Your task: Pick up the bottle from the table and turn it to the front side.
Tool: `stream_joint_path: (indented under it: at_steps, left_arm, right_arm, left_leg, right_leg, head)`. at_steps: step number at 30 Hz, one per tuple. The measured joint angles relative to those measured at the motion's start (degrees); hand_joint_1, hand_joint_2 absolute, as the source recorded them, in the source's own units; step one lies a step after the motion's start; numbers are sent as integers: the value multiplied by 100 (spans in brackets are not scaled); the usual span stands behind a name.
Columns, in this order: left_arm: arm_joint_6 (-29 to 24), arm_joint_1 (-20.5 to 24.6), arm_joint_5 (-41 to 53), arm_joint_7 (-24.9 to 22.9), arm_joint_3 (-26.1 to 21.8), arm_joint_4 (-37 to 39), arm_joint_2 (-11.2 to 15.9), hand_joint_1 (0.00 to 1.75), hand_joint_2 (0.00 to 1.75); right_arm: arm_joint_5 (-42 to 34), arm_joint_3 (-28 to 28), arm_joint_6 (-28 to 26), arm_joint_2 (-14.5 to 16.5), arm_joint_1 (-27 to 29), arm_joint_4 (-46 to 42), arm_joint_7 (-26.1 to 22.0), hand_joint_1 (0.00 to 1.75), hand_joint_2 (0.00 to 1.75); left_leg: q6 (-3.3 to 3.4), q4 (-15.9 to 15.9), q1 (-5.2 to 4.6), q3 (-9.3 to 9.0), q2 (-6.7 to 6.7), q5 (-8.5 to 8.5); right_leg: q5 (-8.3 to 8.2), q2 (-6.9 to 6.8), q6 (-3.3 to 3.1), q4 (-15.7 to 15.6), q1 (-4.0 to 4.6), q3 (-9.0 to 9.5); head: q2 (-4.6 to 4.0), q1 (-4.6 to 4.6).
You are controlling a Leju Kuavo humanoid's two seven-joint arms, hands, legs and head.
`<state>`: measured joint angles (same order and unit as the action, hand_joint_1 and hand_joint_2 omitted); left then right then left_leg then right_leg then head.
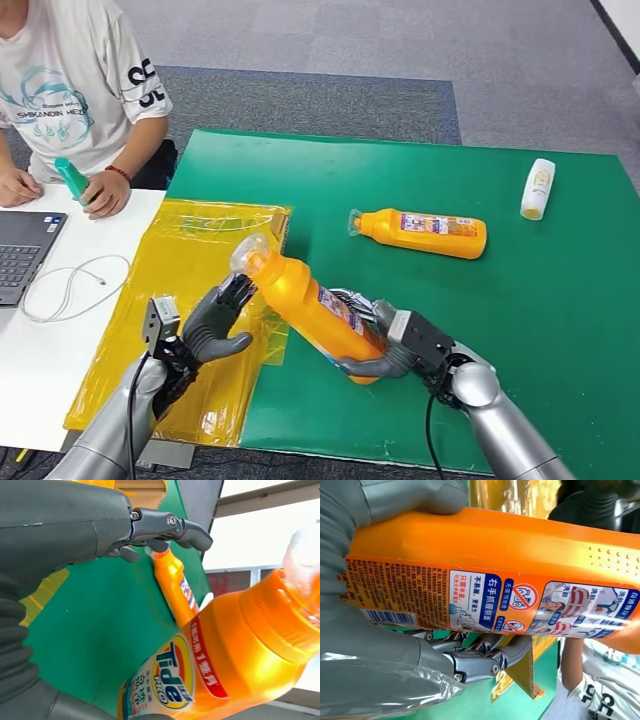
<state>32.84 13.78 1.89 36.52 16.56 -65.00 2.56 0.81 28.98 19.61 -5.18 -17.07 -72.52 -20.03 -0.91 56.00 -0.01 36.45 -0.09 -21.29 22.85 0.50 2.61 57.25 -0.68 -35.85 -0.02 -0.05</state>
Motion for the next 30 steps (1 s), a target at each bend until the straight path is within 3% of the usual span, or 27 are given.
stream_joint_path:
  at_steps: [11, 30]
  left_arm:
    - [17, 128, 82, -34, 52, -3, 8, 0, 175]
    - [220, 468, -62, 23, 203, 74, -48, 0, 175]
  right_arm:
    - [899, 208, -478, 298, -166, 0, 170, 175, 175]
    - [617, 460, -363, 615, -274, 24, 108, 175, 175]
  left_leg:
    - [-2, 0, 1, 0, 0, 1]
    - [-2, 0, 2, 1, 0, 1]
  right_leg:
    - [0, 0, 0, 1, 1, -3]
    - [1, 0, -2, 1, 1, -4]
  head:
    - [1, -1]
    - [2, -1]
